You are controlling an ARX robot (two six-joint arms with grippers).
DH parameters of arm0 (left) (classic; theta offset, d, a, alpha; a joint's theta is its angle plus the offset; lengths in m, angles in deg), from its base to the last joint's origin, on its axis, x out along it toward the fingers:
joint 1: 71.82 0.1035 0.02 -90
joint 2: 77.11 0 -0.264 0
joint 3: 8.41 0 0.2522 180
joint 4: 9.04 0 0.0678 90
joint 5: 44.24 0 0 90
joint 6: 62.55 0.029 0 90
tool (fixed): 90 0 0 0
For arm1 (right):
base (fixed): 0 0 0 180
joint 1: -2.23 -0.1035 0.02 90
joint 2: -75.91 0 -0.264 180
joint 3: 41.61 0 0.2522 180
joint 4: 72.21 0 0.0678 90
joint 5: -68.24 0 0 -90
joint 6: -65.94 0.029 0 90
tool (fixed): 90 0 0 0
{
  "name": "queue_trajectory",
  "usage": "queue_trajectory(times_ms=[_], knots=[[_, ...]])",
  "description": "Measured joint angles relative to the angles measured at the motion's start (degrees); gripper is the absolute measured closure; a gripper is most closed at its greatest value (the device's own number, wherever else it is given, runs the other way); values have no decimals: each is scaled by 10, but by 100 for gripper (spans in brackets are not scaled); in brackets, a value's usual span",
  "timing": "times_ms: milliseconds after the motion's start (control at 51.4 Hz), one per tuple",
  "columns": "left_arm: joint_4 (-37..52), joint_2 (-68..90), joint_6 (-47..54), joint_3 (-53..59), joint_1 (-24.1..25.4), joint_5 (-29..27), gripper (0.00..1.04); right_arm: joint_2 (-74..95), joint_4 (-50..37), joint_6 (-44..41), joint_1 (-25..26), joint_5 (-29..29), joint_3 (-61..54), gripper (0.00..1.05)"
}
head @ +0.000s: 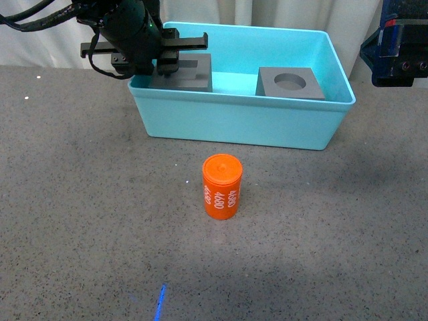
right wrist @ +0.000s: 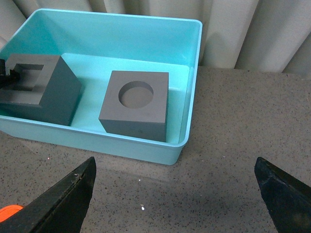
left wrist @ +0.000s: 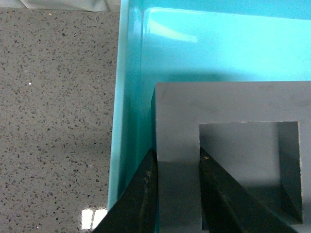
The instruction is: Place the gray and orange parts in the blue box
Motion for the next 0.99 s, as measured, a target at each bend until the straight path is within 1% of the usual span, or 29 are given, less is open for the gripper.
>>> queue_trajectory(times_ms=[19,156,311,331,467,525,603,680,797,992], knots=[[-1,0,0,-1,0,1,80,0,0,0,0,0,0,10],[-1,0,-1,-5,-2,-5,64,0,0,0,0,0,0,10],[13,-8,-8,-1,-7,-4,36,0,0,0,0,0,0,10],[19,-14,-10,4,-8,-4,30,0,0,0,0,0,0,10],[82,-75,-9,67,-9,6,5,0,0,0,0,0,0,10],[120,-109,-4,103,-11,4,7,0,0,0,0,0,0,10],[169,-170,-12,167,-14,-5,7,0,0,0,0,0,0,10],[226,-242,-27,253,-19,-18,7,0,0,0,0,0,0,10],[307,-342,-28,383,-29,-19,7,0,0,0,0,0,0,10],[328,-453,-35,532,-34,-48,7,0,0,0,0,0,0,10]])
